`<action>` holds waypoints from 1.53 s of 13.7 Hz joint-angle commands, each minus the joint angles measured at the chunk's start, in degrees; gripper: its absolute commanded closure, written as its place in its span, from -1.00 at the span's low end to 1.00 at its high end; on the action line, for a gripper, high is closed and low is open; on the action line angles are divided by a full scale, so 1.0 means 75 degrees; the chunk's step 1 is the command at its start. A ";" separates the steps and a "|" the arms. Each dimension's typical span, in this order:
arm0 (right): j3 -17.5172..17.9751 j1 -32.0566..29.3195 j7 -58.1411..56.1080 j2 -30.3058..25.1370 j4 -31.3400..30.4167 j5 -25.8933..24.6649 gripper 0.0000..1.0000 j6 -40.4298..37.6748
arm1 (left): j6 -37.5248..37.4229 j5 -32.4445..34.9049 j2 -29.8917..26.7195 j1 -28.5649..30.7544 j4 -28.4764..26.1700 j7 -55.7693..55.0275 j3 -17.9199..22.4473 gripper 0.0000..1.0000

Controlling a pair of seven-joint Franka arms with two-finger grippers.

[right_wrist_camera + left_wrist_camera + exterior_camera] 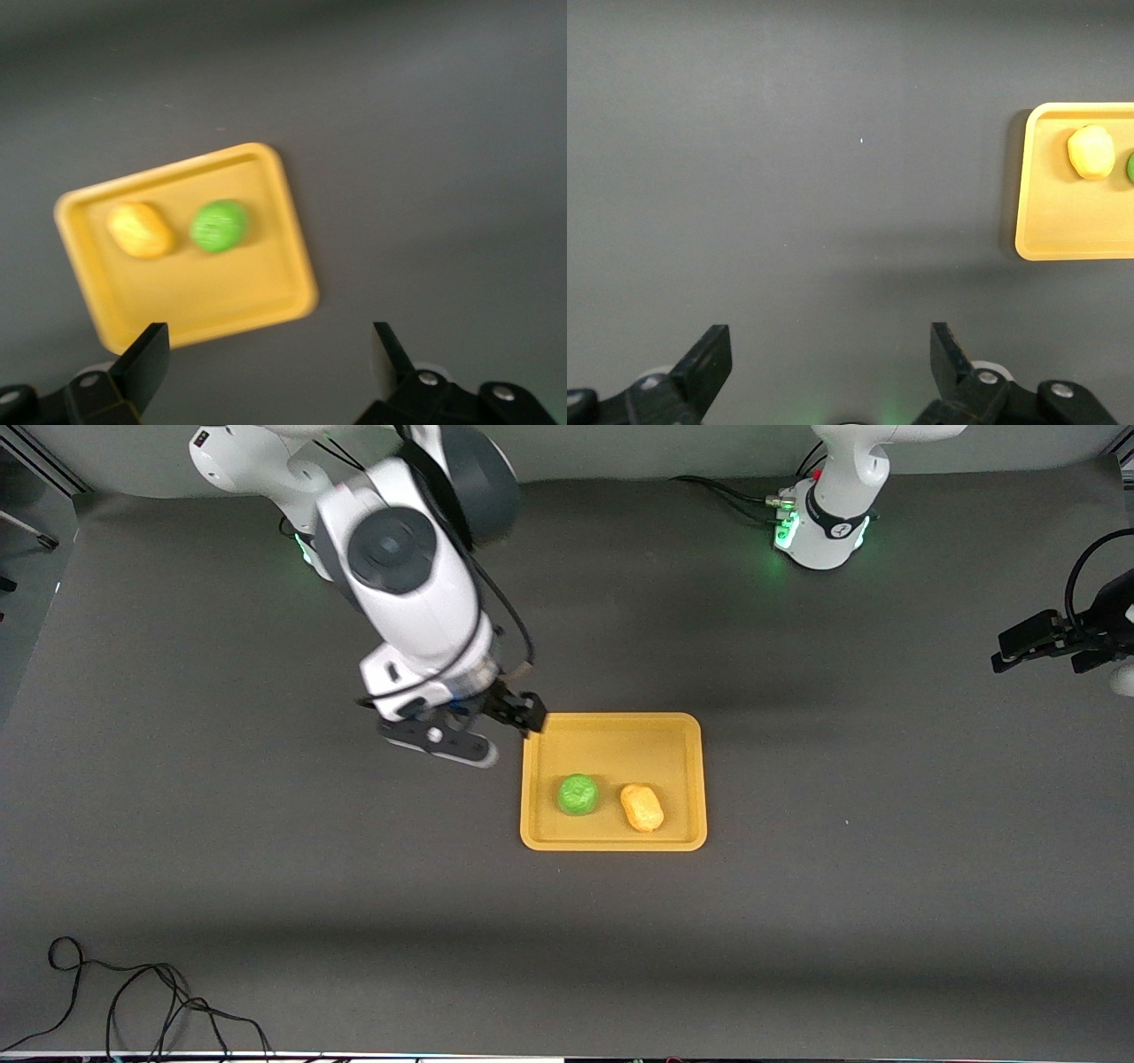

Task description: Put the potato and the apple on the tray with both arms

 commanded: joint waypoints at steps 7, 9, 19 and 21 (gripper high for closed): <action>0.0320 -0.2776 -0.4007 -0.3157 -0.3308 -0.0550 -1.00 0.0191 | -0.0522 0.0576 -0.0054 -0.0165 0.0338 -0.0075 -0.0199 -1.00; 0.1665 -0.4520 -0.4641 -0.3708 -0.4059 -0.1017 -1.00 0.0566 | -0.0489 0.0681 -0.0031 -0.0165 0.0443 -0.0075 -0.0490 -1.00; 0.2996 -0.6815 -0.5734 -0.3816 -0.4249 -0.1335 -1.00 0.0954 | -0.0606 0.0892 -0.0008 -0.0118 0.0607 -0.0250 -0.0515 -1.00; 0.2996 -0.6767 -0.5816 -0.3816 -0.4249 -0.1465 -1.00 0.1013 | -0.0571 0.0858 -0.0008 -0.0130 0.0619 -0.0262 -0.0515 -1.00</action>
